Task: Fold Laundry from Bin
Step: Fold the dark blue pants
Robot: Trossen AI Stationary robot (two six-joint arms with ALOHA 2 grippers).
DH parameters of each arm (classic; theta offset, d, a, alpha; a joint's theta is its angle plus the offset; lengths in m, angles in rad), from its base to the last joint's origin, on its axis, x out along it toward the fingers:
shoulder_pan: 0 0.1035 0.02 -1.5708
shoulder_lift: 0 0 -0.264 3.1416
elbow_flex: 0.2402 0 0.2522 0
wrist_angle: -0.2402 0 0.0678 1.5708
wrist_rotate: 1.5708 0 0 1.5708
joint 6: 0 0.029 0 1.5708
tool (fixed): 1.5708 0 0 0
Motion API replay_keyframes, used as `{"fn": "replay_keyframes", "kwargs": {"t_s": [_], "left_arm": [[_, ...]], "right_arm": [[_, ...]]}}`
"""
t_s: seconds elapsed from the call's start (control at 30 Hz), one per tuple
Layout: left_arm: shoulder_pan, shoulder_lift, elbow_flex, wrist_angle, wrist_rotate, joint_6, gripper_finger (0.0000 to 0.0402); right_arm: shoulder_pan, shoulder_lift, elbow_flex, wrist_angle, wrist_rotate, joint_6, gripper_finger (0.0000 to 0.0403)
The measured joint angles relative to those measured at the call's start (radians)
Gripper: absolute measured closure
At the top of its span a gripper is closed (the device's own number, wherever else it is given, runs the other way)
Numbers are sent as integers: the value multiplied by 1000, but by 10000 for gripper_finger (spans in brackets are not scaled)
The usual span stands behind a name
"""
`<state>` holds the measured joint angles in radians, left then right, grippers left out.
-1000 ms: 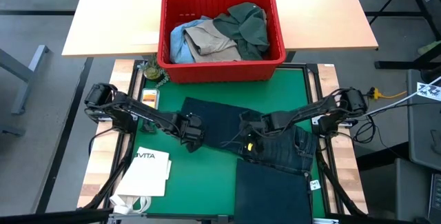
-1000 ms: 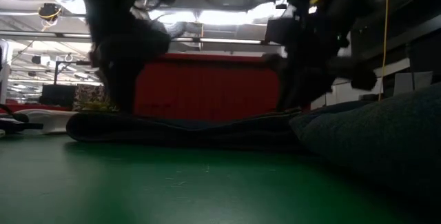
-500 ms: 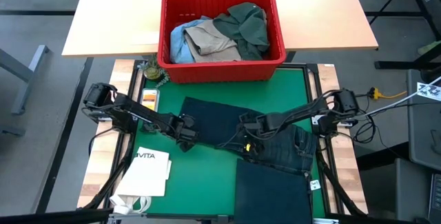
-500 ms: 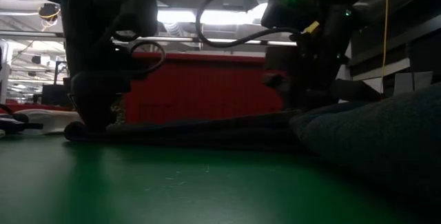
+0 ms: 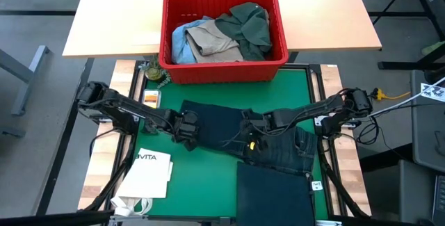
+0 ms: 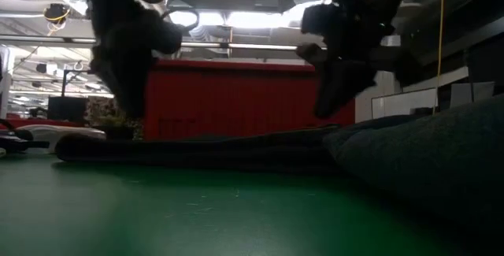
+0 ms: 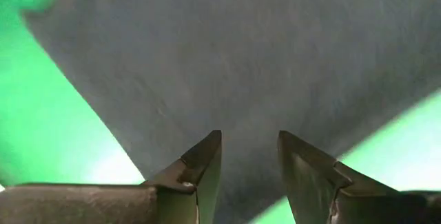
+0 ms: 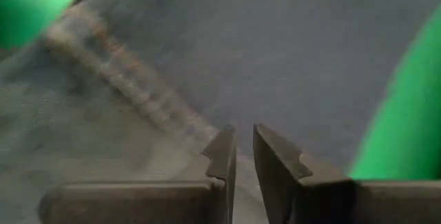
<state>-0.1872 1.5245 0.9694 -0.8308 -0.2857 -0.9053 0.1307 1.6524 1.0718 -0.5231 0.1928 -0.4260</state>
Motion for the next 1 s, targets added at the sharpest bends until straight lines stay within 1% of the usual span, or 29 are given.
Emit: {"fn": "replay_keyframes", "kwargs": {"t_s": [0.13, 0.23, 0.4, 0.53, 0.67, 0.77, 0.9, 1.0], "left_arm": [[44, -5, 0, 3, -103, -2, 265], [100, -5, -1, 9, -143, 5, 265], [199, 0, -29, 46, -161, 33, 265], [258, 0, -89, 128, -168, 33, 265], [298, 1, -173, 249, -199, 33, 265], [326, 1, -230, 338, -204, 22, 265], [347, 1, -286, 381, -199, 19, 265], [364, 0, -314, 384, -177, 17, 265]], "right_arm": [[0, 1, 15, 24, 115, -49, 350], [-10, 2, 15, 61, 160, -73, 350], [-50, 12, 8, 137, 162, -76, 350], [-72, 35, 6, 133, 164, -75, 350], [-82, 82, 6, 135, 162, -75, 350], [-86, 129, 6, 131, 163, -76, 350], [-86, 186, 6, 128, 161, -77, 350], [-86, 214, 7, 116, 127, -77, 350]]}}
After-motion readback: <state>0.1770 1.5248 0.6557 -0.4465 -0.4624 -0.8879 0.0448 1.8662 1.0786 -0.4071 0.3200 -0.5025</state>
